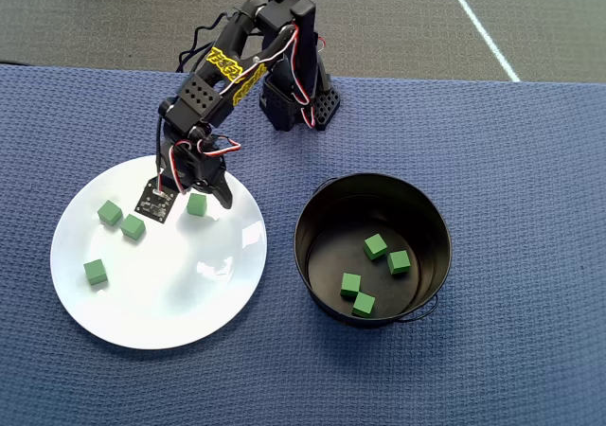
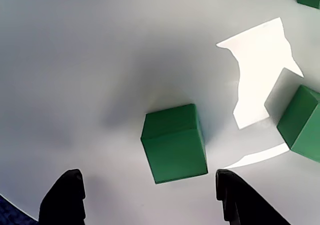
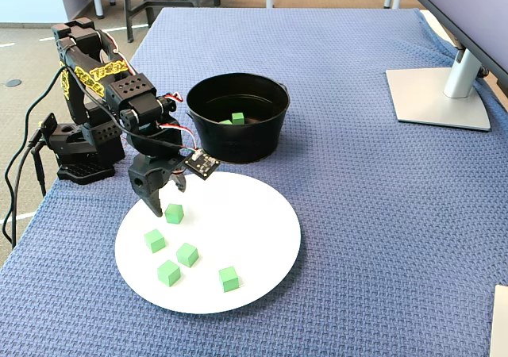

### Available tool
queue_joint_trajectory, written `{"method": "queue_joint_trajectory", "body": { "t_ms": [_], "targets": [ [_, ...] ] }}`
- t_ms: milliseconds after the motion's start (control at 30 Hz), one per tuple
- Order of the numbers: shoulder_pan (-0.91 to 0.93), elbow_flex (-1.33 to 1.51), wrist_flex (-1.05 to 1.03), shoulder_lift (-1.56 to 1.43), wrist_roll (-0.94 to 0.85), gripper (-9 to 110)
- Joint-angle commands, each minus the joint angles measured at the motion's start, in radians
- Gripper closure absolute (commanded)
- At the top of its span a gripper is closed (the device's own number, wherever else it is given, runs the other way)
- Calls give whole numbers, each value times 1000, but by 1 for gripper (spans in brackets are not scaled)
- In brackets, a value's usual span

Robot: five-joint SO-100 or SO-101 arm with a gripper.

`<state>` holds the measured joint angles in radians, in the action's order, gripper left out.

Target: Pick up the green cubes from the white plate and place them in the black recipient

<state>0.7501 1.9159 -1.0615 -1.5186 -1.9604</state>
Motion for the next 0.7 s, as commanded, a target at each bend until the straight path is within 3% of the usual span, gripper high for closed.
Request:
{"method": "queue_joint_trajectory", "body": {
  "t_ms": [0, 400, 667],
  "targets": [
    [17, -74, 20, 11, -46, 73],
    [14, -186, -46, 52, -83, 74],
    [12, -143, 31, 80, -94, 75]
  ]
}}
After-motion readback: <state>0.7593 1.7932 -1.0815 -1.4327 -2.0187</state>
